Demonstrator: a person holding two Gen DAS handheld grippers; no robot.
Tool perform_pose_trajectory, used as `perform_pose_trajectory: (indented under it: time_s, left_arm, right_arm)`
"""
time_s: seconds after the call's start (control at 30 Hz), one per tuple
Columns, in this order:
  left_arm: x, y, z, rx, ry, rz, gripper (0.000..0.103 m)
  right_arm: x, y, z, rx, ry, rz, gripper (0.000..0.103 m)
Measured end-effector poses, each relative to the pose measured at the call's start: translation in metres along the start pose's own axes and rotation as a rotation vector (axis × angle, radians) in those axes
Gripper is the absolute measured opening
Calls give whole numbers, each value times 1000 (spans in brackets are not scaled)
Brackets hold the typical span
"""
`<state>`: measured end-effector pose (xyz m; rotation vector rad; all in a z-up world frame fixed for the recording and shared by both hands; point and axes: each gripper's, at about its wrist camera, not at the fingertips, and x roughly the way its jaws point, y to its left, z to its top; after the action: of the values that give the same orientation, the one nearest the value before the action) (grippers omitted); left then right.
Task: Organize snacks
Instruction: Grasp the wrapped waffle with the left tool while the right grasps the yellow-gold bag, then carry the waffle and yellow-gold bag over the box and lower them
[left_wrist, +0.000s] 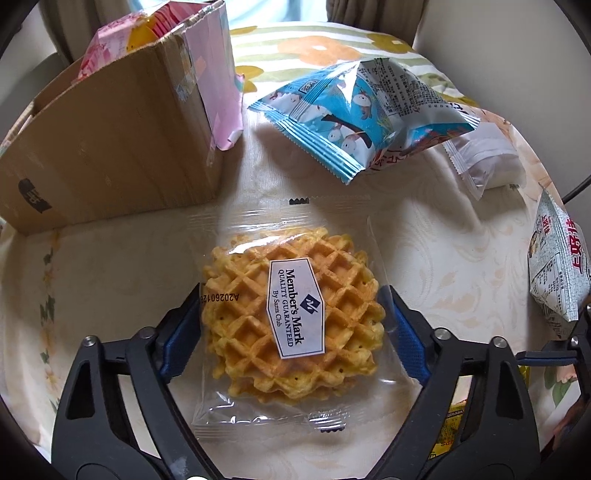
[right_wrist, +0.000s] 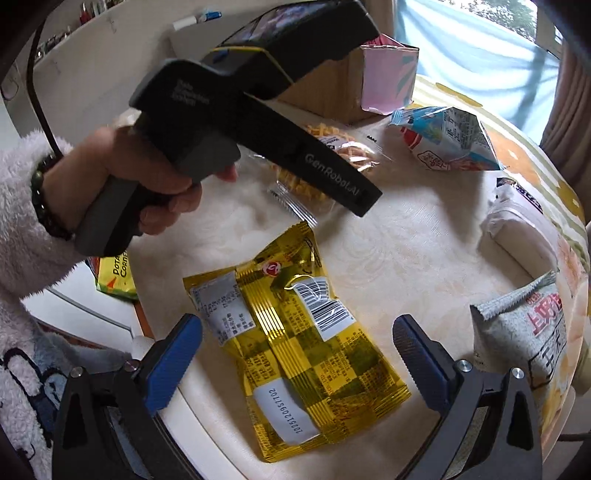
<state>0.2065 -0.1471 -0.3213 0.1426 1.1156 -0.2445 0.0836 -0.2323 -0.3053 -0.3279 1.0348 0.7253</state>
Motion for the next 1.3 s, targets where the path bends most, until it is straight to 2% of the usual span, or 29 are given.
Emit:
perform_pose_trajectory:
  time_s: [0.3,0.4,0.6,0.67,0.77,1.03,1.3]
  left_arm:
    - [-3,2,3,20,2,9,78]
    - [-6,7,1,14,1,11,78]
    - [-12,7,0,11,-7,5,77]
    - [-17,7,0,11,-14,6,77]
    - [-25,9,1,8,-28,14,77]
    - [-50,14,5,-20,-52,18,77]
    - [-89,21,9,-46,-98,28,77]
  right_arm:
    - [12,-3,8,-83,40,41,102]
    - [17,4,6,-108,68,38,85]
    - [19,7,7,-122,62,18,73]
    - [17,7,5,-117,54,12,63]
    - [13,8,5,-100,41,6,56]
    - [-2,6,14,-28,38,-29,53]
    - [-34,11,30,-14,-9,-71,53]
